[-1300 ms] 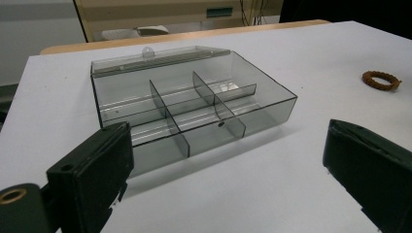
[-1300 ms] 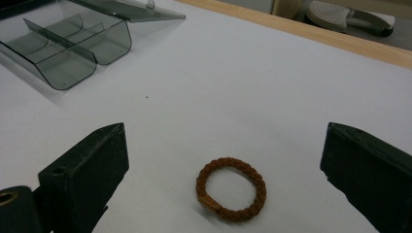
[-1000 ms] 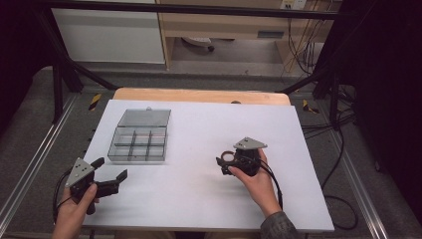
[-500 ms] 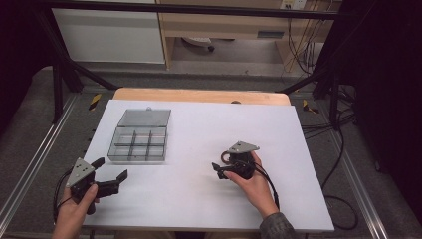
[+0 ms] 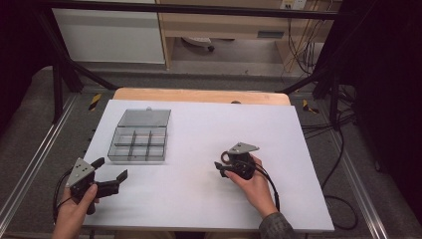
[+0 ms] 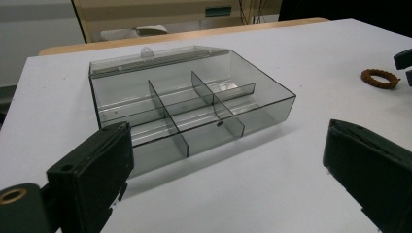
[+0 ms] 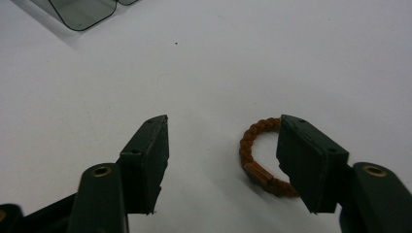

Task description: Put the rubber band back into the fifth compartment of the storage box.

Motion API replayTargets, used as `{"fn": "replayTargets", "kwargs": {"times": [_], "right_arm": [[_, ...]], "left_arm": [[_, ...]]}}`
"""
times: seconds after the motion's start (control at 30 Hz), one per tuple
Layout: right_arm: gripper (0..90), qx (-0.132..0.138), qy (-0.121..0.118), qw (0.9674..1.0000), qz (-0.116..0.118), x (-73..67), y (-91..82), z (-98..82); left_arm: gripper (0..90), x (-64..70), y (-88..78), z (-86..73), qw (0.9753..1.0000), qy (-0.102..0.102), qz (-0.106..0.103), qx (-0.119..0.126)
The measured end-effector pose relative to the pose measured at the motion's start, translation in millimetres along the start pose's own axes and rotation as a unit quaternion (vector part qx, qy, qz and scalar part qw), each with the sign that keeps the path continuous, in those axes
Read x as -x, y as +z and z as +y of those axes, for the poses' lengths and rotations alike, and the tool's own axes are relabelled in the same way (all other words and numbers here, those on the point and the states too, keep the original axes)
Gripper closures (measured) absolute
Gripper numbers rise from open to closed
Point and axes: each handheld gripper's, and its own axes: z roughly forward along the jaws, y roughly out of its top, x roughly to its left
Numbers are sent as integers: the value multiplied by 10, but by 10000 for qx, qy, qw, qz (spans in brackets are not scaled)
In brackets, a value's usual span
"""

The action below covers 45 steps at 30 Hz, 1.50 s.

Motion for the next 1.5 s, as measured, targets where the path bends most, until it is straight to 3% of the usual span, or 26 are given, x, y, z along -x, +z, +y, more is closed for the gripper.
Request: {"fn": "replayTargets", "kwargs": {"times": [0.4, 0.53, 0.63, 1.1, 1.2, 1.5], "right_arm": [[596, 99, 130, 9998, -98, 166, -14, -39], [638, 119, 196, 9997, -26, 203, 23, -39], [658, 48, 68, 10000, -1, 186, 79, -44], [602, -240, -57, 9997, 71, 176, 129, -89], [606, -367, -203, 9991, 7, 168, 160, -106], [828, -391, -222, 9990, -37, 169, 145, -107]], "left_arm": [[41, -1, 1, -2, 10000, -7, 1, -1], [41, 1, 0, -1, 10000, -3, 2, -3], [42, 0, -1, -3, 10000, 0, 2, -7], [43, 5, 12, -15, 10000, -16, -18, -56], [43, 3, 17, -19, 10000, -17, -13, -74], [43, 3, 18, -21, 10000, -16, -8, -86]]}}
